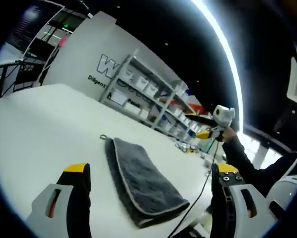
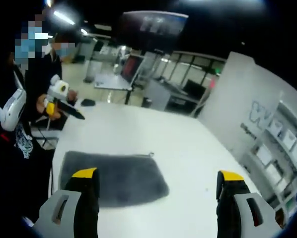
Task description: Open the folded towel by lifting each exposed corner and separating the folded layers until the towel lies flat within the target outline without major curled edges
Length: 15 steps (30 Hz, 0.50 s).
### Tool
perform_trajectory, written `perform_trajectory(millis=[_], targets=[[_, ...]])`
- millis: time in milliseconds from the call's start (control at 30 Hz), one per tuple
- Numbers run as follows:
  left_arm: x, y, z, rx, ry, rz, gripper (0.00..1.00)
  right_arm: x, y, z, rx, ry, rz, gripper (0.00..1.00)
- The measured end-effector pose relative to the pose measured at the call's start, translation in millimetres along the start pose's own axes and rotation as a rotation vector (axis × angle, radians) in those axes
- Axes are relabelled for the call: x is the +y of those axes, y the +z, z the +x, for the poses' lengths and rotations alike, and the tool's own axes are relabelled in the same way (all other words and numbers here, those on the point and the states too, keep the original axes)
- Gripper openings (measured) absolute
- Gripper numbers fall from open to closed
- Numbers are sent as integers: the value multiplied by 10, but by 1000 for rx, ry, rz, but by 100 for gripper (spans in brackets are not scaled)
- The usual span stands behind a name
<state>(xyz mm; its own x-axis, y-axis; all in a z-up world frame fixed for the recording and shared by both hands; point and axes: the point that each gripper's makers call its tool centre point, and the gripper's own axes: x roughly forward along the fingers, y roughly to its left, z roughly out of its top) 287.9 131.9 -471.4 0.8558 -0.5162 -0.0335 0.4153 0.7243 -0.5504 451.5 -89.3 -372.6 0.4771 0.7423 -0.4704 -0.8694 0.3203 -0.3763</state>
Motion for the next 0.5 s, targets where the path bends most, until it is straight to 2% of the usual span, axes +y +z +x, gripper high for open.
perform_trajectory(millis=[267,500], targets=[[-179,7,30,-35,-55,-103,97,71,43,54,53,54,-58,99],[-226,-39,-30,-39,-40,-119,98,116,135,155,58,91,-98,99]])
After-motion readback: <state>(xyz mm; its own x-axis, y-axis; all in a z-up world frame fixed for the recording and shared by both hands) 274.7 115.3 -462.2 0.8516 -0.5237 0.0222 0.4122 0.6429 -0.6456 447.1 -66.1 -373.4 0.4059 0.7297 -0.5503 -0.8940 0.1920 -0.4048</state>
